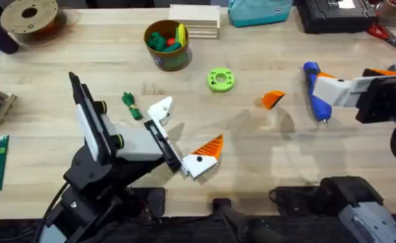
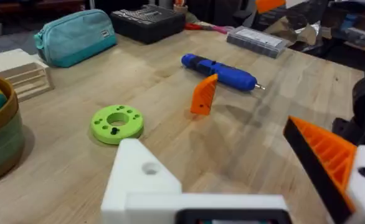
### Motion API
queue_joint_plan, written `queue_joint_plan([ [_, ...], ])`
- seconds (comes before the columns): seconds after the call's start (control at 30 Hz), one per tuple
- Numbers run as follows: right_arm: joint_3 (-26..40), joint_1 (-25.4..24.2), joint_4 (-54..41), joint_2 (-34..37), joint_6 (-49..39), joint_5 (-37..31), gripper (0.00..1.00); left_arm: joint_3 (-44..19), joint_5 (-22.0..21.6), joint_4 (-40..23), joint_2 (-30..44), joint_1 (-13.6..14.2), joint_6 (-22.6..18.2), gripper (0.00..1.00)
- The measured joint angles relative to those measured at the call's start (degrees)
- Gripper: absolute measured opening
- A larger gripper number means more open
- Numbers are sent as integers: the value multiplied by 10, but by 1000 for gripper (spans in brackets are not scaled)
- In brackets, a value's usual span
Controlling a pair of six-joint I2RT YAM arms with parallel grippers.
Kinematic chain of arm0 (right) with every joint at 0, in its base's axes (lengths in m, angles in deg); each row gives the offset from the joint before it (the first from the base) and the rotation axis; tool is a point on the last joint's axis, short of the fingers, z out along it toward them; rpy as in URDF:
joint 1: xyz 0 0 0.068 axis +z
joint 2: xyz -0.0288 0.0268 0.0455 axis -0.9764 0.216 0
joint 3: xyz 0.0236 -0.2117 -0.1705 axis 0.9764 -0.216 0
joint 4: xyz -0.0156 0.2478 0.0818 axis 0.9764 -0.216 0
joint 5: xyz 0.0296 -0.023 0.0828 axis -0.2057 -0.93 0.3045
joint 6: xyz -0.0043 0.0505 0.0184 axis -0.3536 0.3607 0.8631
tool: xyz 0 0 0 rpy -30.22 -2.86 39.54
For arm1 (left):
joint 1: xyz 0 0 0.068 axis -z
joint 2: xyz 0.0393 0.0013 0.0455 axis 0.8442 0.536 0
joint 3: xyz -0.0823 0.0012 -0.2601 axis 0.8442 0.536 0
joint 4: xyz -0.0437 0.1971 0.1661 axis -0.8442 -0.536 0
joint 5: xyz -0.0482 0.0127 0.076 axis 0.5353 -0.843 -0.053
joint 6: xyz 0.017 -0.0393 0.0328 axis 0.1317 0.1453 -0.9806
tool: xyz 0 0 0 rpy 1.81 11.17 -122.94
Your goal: Pick up the gripper from the table and insert it into the empty holder that is missing its gripper. Then pick up a screw, insert it into the mounting hole, and use the screwdriver to tighten it. Finally, clean up the table by picking up the vegetable and placing it into the bucket.
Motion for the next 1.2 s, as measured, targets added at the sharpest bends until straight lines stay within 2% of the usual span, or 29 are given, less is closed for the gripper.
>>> queue_joint_plan([
  [0.3, 0, 0, 10, 0, 2, 3, 945, 0, 0, 0, 0, 0, 0, 987],
  [0.5, 1, 0, 14, 18, -1, 63, 944, 0, 0, 0, 0, 0, 0, 987],
  [0.53, 10, 2, -17, 69, -8, 87, 945, 0, 0, 0, 0, 0, 0, 987],
  [0.63, 27, 12, -52, 140, -25, 98, 944, 0, 0, 0, 0, 0, 0, 987],
  [0.83, 45, 51, -57, 268, -76, 88, 944, 0, 0, 0, 0, 0, 0, 987],
  [1.03, 46, 62, -39, 357, -92, 70, 945, 0, 0, 0, 0, 0, 0, 987],
  [1.2, 46, 62, 3, 395, -96, 67, 944, 0, 0, 0, 0, 0, 0, 987],
])
